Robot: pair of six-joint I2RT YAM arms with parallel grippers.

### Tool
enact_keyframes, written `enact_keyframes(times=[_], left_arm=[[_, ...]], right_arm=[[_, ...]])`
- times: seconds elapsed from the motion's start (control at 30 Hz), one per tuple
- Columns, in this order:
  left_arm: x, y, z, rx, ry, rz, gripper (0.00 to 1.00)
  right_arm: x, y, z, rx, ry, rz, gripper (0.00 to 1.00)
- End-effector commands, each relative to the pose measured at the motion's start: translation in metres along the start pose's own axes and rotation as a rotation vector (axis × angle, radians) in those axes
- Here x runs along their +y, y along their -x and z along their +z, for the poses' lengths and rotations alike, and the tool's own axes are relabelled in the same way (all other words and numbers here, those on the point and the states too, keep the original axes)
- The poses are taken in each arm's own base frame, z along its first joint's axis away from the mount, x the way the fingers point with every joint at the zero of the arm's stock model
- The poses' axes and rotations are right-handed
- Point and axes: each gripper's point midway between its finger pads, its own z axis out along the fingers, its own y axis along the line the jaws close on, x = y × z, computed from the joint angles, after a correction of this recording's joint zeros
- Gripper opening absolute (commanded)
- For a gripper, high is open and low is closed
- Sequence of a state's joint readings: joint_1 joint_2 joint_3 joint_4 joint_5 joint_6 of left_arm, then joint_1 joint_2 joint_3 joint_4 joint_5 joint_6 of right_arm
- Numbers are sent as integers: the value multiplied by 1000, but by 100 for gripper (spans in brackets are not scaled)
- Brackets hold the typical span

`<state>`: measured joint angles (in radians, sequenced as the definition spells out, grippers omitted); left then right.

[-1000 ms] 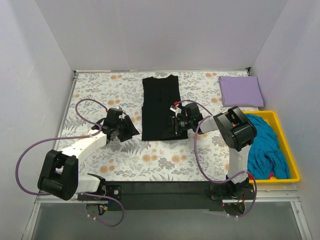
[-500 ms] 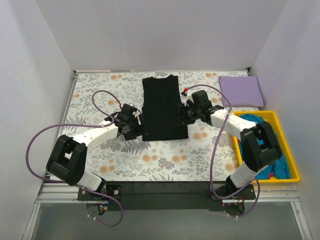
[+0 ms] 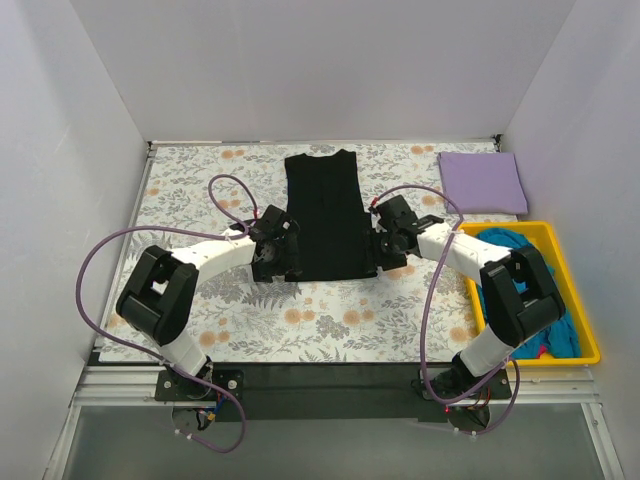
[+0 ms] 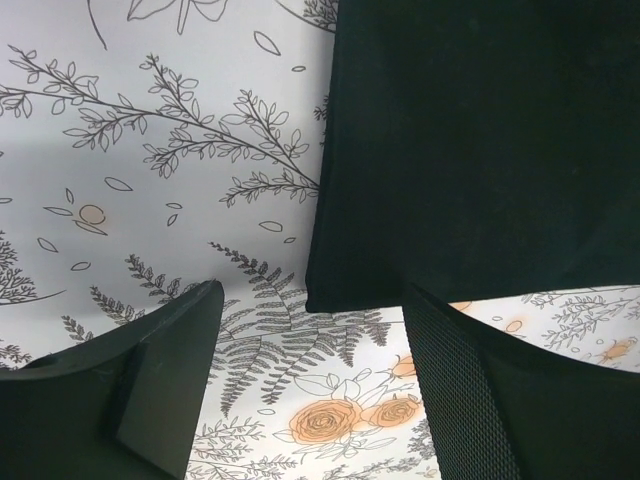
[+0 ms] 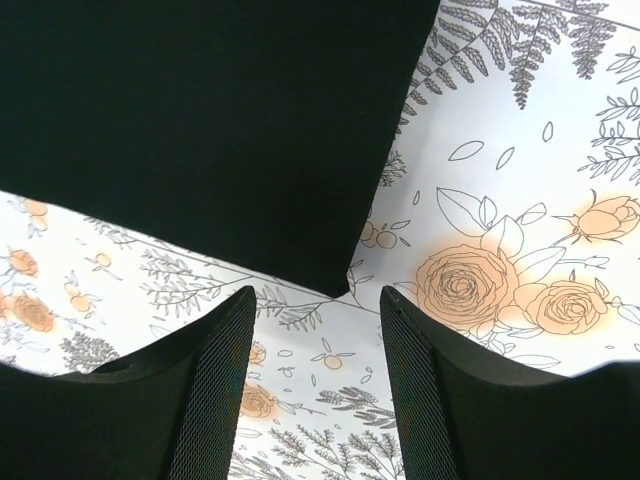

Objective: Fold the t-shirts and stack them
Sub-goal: Fold the tshirt

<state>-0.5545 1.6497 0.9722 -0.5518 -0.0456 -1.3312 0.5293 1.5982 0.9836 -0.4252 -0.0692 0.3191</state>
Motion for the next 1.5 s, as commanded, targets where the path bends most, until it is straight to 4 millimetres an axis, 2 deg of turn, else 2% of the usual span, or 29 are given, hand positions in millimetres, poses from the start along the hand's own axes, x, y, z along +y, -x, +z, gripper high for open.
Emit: enact_keyframes(times=[0.0,0.2,0.47,0.63,0.73,0.83,1.03,1.07,1.13,1.3,1.43,1.47], left_arm=[[-4,6,-4,-19,14,18,71],[-3,2,-1,-8,24,20,70],[-2,3,-3,-12,28,20,69],[-1,1,-2,-8,33,20,69],[-3,2,-2,-8,29,20,69],[-6,3,-3,-6,23,6,68],[-12,6,-1,1,10,-16,66],[-12,5,0,9,13,-20,66],[-14,6,1,11,10,-25,66],[-12,9,4,5,36,-39,63],[-16,12,4,11,38,-39,56],[-12,8,6,27,57,-36,52]], right_arm=[[-1,2,5,9,-37,2,59],[2,-12,26,59,-56,-12,57],[-3,-39,39,128,-115,-37,54],[-10,-36,38,111,-159,-44,54],[-12,-39,40,123,-162,-51,50],[-13,-42,42,133,-166,-56,42],[-14,-45,43,145,-160,-77,20],[-13,-46,43,148,-156,-76,11],[-12,-48,44,155,-152,-80,1],[-12,-51,43,158,-150,-93,1],[-12,-53,43,164,-147,-97,1],[-11,-54,43,167,-145,-98,1]])
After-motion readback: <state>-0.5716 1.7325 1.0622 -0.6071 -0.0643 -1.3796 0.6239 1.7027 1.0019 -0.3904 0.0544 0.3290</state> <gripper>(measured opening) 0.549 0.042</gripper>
